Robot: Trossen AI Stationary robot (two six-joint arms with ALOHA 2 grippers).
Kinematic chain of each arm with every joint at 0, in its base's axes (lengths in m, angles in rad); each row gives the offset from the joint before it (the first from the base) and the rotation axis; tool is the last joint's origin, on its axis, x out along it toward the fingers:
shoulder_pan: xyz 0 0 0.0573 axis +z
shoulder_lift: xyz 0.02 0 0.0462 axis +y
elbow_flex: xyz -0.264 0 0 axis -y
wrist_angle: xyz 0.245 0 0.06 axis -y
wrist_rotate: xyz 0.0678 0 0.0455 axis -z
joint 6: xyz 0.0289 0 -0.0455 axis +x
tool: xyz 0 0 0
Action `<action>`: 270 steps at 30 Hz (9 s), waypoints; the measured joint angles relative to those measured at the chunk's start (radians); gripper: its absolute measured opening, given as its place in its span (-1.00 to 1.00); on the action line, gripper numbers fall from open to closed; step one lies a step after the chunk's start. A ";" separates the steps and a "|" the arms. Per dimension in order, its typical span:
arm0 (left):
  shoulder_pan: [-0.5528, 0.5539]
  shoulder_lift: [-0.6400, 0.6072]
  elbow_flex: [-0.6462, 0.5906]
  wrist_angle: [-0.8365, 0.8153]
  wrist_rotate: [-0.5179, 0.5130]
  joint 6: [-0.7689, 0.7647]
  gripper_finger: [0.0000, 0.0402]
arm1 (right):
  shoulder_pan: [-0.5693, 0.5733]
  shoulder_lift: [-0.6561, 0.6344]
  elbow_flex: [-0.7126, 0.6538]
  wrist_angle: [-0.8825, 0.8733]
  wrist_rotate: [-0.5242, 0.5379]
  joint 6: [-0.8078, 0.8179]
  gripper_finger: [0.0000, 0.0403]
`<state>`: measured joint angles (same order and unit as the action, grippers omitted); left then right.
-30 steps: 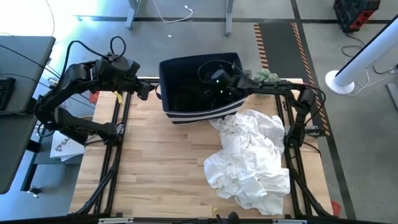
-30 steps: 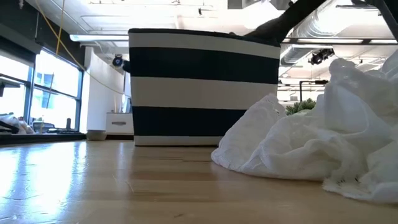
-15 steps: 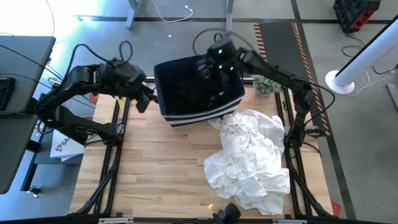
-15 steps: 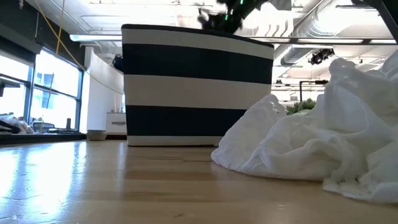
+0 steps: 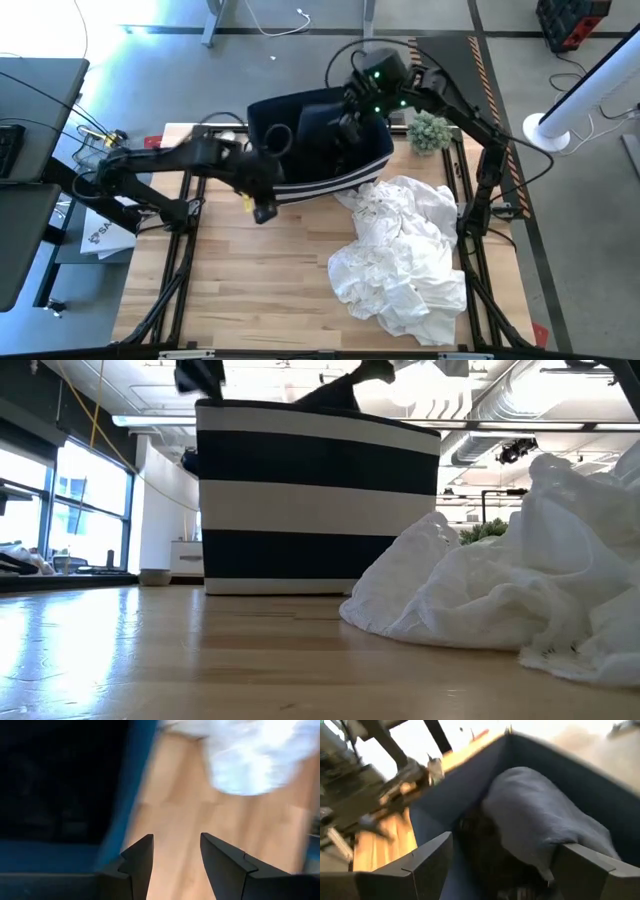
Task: Sort clothes
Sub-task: Put the blue underwear into the blue bin, then put the white sock into the blue bin
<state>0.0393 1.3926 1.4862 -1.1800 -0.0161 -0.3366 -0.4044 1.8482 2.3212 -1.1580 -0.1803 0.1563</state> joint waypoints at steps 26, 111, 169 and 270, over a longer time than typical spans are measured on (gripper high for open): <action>0.084 -0.070 -0.113 -0.028 -0.208 -0.059 -0.21 | 0.127 -0.072 -0.078 -0.028 0.149 -0.059 0.51; 0.038 -0.183 -0.112 0.033 -0.204 -0.210 -0.21 | -0.153 -0.040 -0.094 0.368 0.096 0.086 -0.95; 0.030 -0.183 -0.113 0.033 -0.231 -0.211 -0.21 | -0.130 0.183 -0.426 0.172 0.144 0.181 -0.17; 0.029 -0.182 -0.113 0.321 -0.203 -0.210 -0.21 | 0.310 -0.558 -1.400 0.865 0.080 0.364 -0.98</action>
<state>0.0685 1.2106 1.3735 -0.8585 -0.2188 -0.5465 -0.0940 1.2902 0.9211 -0.2930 -0.0999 0.5201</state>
